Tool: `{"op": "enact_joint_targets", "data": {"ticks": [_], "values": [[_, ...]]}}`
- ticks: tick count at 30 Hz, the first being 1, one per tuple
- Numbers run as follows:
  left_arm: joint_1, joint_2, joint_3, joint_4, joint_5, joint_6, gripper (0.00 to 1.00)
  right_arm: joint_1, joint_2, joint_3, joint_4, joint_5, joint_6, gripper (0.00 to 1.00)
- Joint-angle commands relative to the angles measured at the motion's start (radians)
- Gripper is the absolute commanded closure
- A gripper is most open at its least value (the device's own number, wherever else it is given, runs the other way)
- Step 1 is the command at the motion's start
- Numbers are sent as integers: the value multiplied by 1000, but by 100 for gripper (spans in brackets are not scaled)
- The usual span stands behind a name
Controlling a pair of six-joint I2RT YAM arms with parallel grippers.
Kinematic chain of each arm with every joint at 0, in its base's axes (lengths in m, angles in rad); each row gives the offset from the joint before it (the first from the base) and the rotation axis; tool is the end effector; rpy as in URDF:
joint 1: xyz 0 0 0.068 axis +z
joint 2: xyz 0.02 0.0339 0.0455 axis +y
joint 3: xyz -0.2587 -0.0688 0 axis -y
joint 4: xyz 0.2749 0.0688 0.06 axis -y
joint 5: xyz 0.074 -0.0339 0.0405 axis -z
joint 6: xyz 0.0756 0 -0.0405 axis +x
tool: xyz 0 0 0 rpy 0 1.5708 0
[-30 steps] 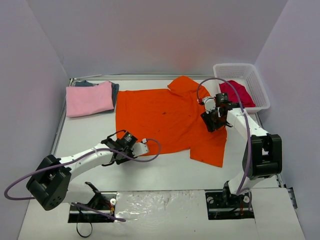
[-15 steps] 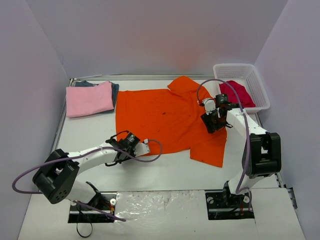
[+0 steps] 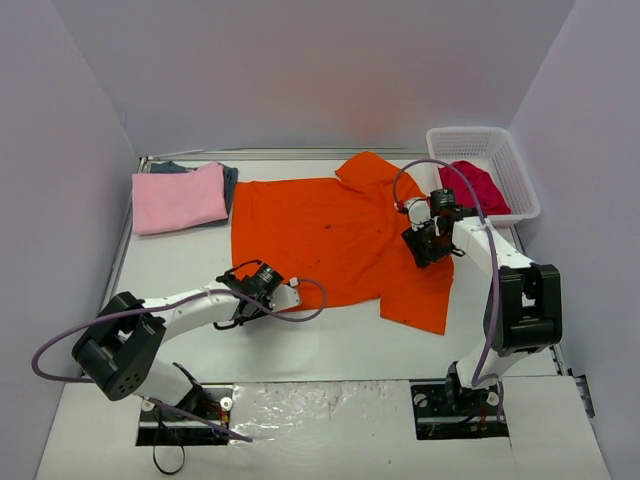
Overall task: Fold and stack the t-shirts
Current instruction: Grap the side of the flattened tshirt closest away from the robot with both arms
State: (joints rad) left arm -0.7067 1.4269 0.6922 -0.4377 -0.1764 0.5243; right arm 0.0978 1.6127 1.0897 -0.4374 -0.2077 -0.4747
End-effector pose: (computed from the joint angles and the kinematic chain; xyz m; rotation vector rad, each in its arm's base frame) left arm 0.2251 -0.1748 0.0930 1.5327 2.2516 0.1898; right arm 0.3804 0.0530 0.1654 -0.7856 2.3780 0.1085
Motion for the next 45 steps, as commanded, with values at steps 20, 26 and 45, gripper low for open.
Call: {"op": "enact_joint_targets", "data": {"ticks": [20, 26, 45], "values": [[345, 308, 480, -12, -161, -75, 97, 20, -85, -8, -368, -76, -372, 57], [452, 406, 560, -65, -75, -109, 98, 161, -56, -33, -399, -56, -380, 59], [549, 379, 478, -35, 23, -110, 98, 537, -56, -129, -385, -50, -303, 60]]}}
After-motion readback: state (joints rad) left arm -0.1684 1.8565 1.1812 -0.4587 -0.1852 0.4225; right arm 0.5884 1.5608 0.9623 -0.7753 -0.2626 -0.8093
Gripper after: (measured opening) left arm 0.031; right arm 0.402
